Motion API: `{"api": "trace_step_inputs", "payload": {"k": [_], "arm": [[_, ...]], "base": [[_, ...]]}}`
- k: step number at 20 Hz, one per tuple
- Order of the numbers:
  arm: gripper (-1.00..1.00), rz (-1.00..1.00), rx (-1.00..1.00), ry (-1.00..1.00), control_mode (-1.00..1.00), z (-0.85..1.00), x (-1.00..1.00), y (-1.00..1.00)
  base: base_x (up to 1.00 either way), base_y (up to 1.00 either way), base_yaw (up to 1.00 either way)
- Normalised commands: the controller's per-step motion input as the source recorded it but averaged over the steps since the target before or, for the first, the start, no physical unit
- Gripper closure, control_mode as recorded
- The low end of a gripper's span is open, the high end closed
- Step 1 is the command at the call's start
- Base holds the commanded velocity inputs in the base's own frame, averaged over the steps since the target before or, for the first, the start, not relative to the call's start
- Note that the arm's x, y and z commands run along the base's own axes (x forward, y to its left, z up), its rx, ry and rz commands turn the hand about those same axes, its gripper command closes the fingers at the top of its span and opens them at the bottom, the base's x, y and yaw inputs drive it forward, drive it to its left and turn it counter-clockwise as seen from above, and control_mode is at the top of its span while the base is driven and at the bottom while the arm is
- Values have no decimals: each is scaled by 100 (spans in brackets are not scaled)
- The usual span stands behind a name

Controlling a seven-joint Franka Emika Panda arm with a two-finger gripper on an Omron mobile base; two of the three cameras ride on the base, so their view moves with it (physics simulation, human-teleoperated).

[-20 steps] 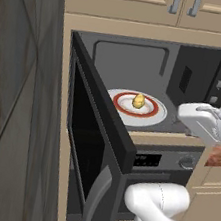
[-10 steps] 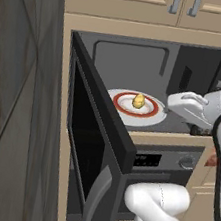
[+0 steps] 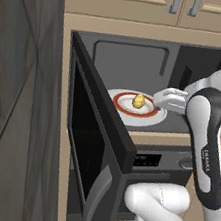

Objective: Retrieve the reheated potato from the microwave, then place the potato, cheese, and condiment on the cutting board.

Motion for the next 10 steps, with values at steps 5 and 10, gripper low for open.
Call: {"api": "trace_step_inputs", "payload": {"k": [5,10], "arm": [[-100,0,-20,-2,-100,-27,39,-1],[-100,0,-12,-5,-100,-26,42,0]], "base": [[0,0,0],[0,0,0]]}}
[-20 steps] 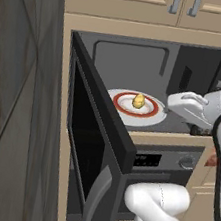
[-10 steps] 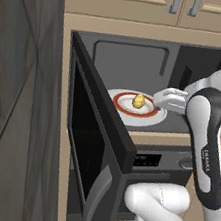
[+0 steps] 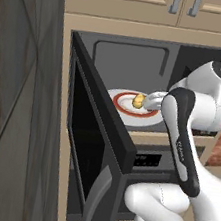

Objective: Retrieve the reheated potato from the microwave, then place the potato, cheese, and condiment on the cutting board.

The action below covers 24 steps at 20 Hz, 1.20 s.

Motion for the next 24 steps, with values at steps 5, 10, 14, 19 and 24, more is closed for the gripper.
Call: {"api": "trace_step_inputs", "payload": {"k": [5,10,14,19,24], "arm": [[-100,-4,-2,0,-100,-19,44,0],[-100,-15,0,0,-100,-14,58,0],[-100,-13,0,0,-100,-13,56,0],[-100,-5,0,0,-100,-13,51,-6],[-100,0,0,0,-100,-18,46,-9]], "base": [[0,0,0],[0,0,0],[0,0,0],[0,0,0],[0,0,0]]}}
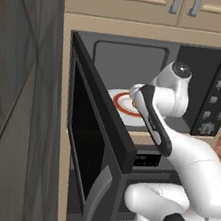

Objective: Retrieve the reheated potato from the microwave, then place the potato, cheese, and condiment on the cutting board.

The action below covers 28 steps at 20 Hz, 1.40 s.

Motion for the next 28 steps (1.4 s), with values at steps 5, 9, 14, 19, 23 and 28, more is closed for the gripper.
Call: {"api": "trace_step_inputs", "payload": {"k": [5,9,14,19,23,28], "arm": [[-100,0,0,1,-100,-23,38,-11],[-100,0,0,2,-100,-24,39,-1],[-100,0,0,0,-100,-20,44,0],[-100,0,0,0,-100,-17,45,0],[-100,0,0,0,-100,-11,38,0],[-100,0,0,0,-100,-9,22,0]], "base": [[0,0,0],[0,0,0],[0,0,0],[0,0,0],[0,0,0],[0,0,0]]}}
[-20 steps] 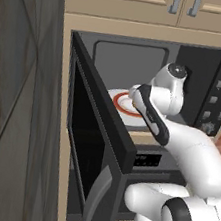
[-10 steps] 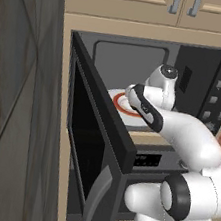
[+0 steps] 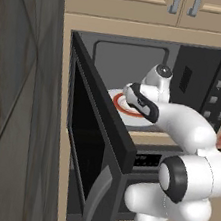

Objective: Retrieve the reheated potato from the microwave, then place the potato, cheese, and condiment on the cutting board.

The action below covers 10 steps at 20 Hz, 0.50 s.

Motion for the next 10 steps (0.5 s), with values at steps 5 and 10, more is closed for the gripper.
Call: {"api": "trace_step_inputs", "payload": {"k": [5,10], "arm": [[-100,0,0,0,-100,-11,13,0],[-100,0,0,0,-100,-12,2,0]], "base": [[0,0,0],[0,0,0]]}}
